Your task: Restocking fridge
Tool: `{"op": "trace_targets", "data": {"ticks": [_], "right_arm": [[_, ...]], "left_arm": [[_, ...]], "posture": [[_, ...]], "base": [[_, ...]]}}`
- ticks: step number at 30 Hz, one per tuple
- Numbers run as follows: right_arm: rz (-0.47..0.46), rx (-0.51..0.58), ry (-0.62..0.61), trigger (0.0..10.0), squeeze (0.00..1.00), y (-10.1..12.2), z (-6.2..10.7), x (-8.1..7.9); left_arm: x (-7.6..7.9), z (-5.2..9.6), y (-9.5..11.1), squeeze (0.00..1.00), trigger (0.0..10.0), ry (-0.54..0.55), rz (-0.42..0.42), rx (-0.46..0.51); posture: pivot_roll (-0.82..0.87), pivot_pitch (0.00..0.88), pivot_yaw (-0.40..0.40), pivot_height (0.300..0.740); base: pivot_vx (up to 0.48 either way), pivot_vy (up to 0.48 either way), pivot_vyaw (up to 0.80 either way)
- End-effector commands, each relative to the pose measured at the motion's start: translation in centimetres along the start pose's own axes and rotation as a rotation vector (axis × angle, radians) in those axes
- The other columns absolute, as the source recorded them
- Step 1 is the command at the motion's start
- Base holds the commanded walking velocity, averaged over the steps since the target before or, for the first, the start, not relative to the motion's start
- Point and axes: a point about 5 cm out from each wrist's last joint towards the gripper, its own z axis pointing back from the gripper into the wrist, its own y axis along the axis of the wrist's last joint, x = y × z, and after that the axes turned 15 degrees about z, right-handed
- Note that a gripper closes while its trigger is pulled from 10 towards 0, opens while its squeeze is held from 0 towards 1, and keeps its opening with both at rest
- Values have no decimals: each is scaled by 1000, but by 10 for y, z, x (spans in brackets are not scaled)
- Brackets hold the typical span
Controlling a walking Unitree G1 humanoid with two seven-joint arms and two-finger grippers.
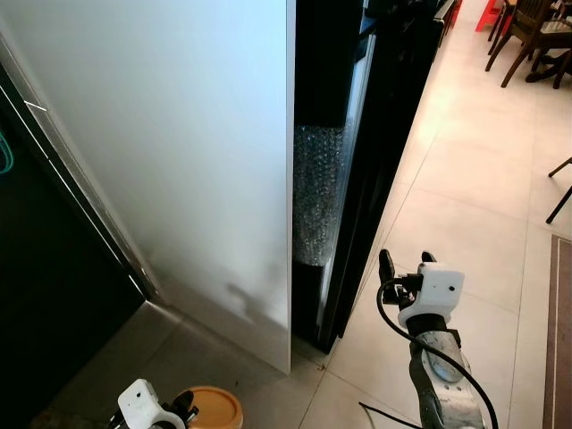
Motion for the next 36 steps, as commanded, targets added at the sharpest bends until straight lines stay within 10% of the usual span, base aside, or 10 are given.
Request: {"op": "trace_targets", "data": {"ticks": [1,36], "right_arm": [[2,9,-10,10000,0,5,0,3],[12,-9,28,10000,0,8,0,-2]], "left_arm": [[-5,1,3,0,10000,18,-13,6],[-11,2,3,0,10000,37,-27,-1]], "posture": [[-65,60,17,740],[-66,65,16,740]], "base": [[0,0,0],[185,0,0]]}}
